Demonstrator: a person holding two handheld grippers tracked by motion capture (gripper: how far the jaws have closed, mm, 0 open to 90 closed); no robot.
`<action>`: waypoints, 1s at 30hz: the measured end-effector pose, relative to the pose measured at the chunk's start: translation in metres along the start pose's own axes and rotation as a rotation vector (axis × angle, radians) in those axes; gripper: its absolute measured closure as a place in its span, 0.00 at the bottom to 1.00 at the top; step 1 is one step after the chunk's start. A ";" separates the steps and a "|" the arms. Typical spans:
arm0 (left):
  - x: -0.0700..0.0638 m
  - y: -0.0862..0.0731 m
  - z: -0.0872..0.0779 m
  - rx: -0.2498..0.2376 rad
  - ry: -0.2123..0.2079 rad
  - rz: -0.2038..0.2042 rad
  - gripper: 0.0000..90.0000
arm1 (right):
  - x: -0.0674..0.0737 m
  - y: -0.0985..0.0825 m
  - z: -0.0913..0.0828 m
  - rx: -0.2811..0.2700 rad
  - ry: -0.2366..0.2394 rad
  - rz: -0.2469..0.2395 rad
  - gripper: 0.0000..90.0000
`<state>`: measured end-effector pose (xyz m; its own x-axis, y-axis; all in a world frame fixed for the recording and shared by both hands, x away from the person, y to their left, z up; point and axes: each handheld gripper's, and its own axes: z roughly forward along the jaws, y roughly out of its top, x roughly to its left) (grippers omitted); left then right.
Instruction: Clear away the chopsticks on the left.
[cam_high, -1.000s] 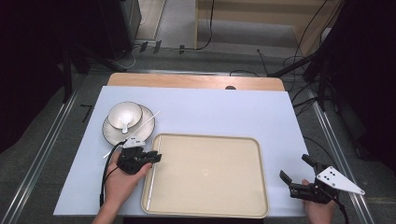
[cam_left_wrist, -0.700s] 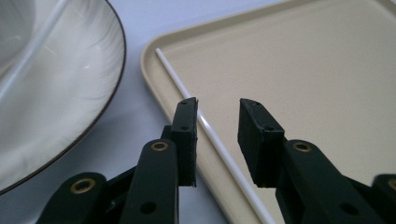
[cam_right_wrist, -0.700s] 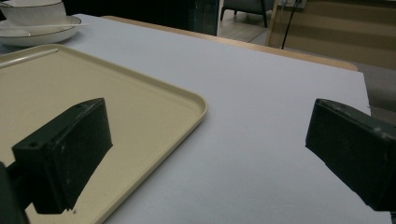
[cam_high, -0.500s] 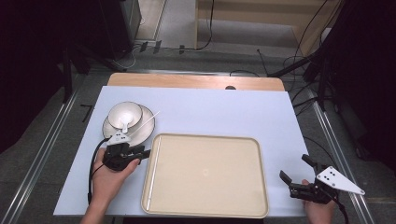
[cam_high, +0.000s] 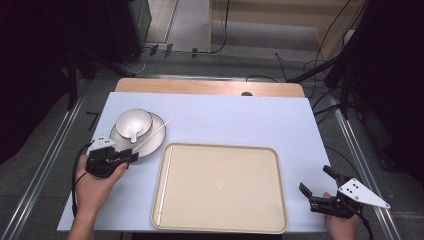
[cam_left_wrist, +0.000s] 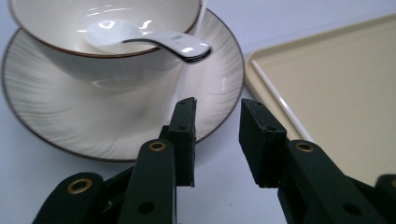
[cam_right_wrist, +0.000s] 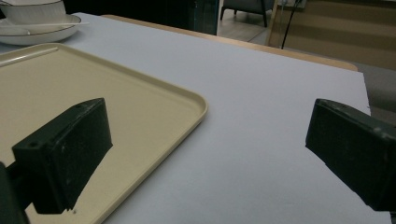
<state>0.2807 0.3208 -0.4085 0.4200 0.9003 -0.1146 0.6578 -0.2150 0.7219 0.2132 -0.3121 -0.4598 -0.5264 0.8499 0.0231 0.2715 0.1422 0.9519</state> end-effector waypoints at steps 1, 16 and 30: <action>0.002 0.000 -0.001 0.006 0.015 0.012 0.74 | 0.000 0.000 0.000 -0.001 -0.003 0.001 0.00; 0.017 0.004 0.021 0.016 0.052 0.010 0.74 | 0.000 -0.002 -0.001 0.006 -0.006 0.005 0.00; 0.019 0.003 0.039 0.109 0.042 0.028 0.86 | 0.000 -0.003 -0.002 0.007 -0.003 0.004 0.00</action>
<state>0.3149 0.3225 -0.4354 0.4139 0.9080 -0.0650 0.7113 -0.2780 0.6456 0.2109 -0.3134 -0.4619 -0.5233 0.8518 0.0258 0.2792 0.1427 0.9496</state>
